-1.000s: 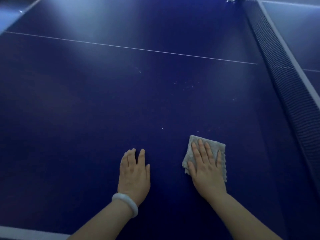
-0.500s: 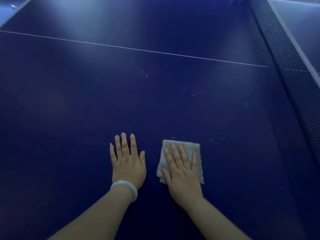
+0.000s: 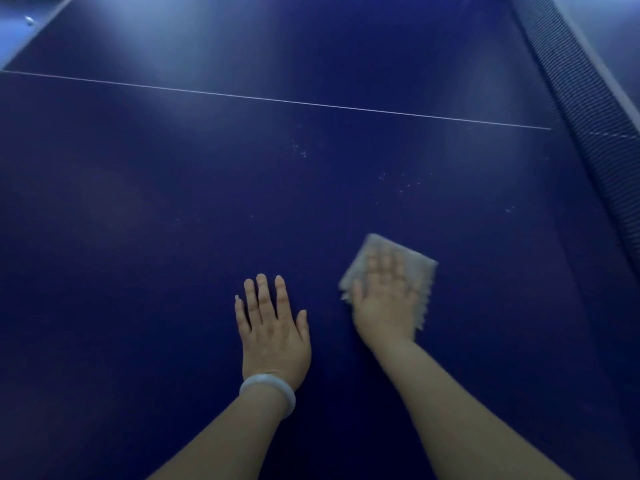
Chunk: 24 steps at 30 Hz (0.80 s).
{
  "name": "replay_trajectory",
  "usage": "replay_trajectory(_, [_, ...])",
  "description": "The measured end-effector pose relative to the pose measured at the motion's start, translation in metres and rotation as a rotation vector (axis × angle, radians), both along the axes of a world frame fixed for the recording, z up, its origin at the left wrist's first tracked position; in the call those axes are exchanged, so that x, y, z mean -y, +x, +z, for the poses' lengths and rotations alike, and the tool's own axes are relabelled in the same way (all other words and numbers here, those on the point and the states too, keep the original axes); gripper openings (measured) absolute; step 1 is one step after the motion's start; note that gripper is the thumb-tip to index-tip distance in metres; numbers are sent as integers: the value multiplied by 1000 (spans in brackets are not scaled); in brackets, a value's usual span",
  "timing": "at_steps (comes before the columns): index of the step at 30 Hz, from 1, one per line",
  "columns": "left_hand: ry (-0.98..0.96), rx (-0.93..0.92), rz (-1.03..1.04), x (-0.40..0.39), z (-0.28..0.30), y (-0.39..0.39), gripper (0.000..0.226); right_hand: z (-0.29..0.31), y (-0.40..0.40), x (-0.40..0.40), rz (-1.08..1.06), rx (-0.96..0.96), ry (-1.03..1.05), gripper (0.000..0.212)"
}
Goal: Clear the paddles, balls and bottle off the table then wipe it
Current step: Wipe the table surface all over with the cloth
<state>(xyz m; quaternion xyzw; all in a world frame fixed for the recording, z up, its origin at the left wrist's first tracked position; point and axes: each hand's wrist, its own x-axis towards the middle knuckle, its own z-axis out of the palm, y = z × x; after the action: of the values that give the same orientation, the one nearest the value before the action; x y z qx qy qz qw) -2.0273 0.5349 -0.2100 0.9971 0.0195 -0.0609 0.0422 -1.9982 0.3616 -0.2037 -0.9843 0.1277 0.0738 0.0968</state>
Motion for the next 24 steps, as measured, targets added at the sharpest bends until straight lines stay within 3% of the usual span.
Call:
replay_trajectory(3, [-6,-1,-4,-2,0,-1,71,0,15,-35,422,18,-21,62])
replay_trajectory(5, [-4,-1,2,-2,0,-1,71,0,29,-19,534,0,-44,62])
replay_trajectory(7, [-6,-6,5,-2,-2,-1,69,0,38,11,382,-36,-11,60])
replay_trajectory(9, [-12,-5,5,-2,-3,-1,68,2,35,36,1,-65,20,61])
replay_trajectory(11, [-15,-2,2,-2,-4,-1,68,3,23,36,-186,-77,-6,61])
replay_trajectory(13, [-7,2,0,-2,-4,-2,68,0,-1,13,-28,-3,-30,61])
replay_trajectory(15, [-3,7,-2,-1,-4,-2,69,-1,-35,1,272,52,-43,61])
replay_trajectory(18, [-16,18,-4,0,-5,-1,66,-1,-70,43,496,28,-46,61])
replay_trajectory(24, [7,2,21,2,0,-1,73,3,-72,149,-24,-62,-69,68])
